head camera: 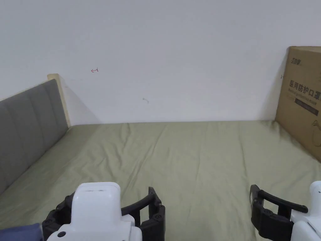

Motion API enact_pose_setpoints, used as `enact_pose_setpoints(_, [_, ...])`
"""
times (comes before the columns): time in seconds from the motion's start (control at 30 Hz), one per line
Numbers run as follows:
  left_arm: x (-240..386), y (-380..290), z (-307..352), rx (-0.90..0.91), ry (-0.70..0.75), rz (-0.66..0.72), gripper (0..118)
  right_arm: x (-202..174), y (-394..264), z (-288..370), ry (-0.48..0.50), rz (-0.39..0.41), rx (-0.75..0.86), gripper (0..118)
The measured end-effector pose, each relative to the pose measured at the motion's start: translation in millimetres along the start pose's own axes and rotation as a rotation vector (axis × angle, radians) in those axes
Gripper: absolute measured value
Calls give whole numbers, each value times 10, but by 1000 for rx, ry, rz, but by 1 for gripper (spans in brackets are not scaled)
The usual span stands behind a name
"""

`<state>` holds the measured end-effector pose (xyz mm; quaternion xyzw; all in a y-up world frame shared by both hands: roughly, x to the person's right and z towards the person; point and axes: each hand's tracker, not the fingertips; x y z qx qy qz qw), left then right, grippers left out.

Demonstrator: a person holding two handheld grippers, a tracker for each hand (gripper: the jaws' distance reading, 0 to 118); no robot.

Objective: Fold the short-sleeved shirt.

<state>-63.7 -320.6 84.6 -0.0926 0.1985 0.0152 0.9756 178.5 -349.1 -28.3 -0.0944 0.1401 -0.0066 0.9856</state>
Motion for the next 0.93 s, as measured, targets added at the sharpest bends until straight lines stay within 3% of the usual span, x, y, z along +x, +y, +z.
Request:
enact_pose_setpoints(0.2, [-43, 11, -3, -8, 40, -24, 109, -45, -22, -47, -8, 33, -20, 108])
enact_pose_setpoints(0.37, [-143, 48, 77, -84, -119, 62, 109, -22, -43, -76, -6, 14, -42, 108])
enact_pose_setpoints(0.93, [-154, 64, -63, -79, 0, 21, 109, -72, -82, -158, 6, 39, -85, 108])
